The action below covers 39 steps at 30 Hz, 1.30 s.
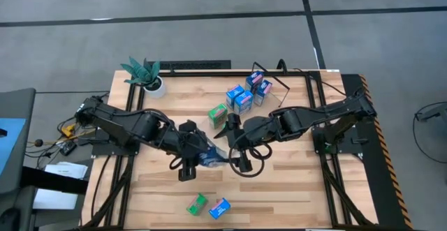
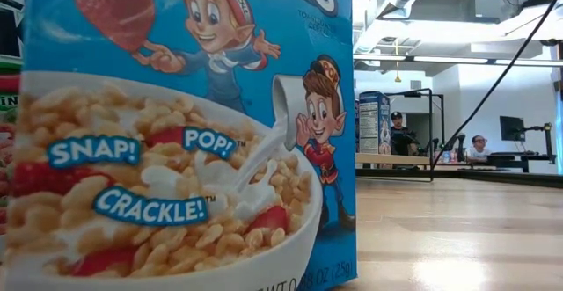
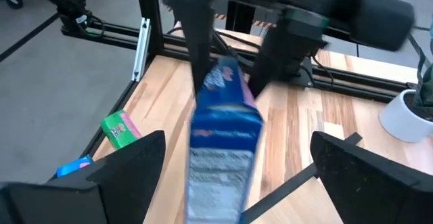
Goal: Stack cereal on shelf
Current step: Put the blue cereal box on the shelf aligned with the blue cereal boxes
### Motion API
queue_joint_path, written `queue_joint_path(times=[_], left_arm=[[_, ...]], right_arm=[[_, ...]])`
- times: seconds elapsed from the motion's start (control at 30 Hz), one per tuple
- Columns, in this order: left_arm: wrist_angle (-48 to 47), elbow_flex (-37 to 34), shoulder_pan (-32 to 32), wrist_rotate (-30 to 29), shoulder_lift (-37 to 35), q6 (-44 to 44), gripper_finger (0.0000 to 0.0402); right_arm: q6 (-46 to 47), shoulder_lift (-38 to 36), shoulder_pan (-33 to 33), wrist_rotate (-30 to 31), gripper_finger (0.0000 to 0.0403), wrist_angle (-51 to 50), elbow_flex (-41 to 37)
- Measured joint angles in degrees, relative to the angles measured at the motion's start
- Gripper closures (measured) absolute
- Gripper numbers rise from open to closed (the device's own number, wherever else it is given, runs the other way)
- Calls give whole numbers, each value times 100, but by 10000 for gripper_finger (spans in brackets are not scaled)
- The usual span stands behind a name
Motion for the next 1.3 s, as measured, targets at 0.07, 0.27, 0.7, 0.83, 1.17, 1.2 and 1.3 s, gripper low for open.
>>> queue_joint_path(times=[0.07,0.27,0.7,0.83,1.17,1.2,1.3], left_arm=[[61,0,50,-48,0,73,260],[609,0,167,-37,0,478,260],[703,-2,194,89,1,488,260],[717,-2,194,94,4,484,260],[775,-2,194,136,4,471,260],[773,-2,194,140,4,471,260],[769,-2,194,179,7,483,260]], right_arm=[[-1,0,13,-6,12,71,1],[6,0,14,-14,17,38,0],[110,0,94,-14,52,18,0],[109,0,84,-11,91,26,0],[144,0,84,-9,125,84,0],[157,0,84,-9,125,84,0],[159,0,84,-9,125,103,0]])
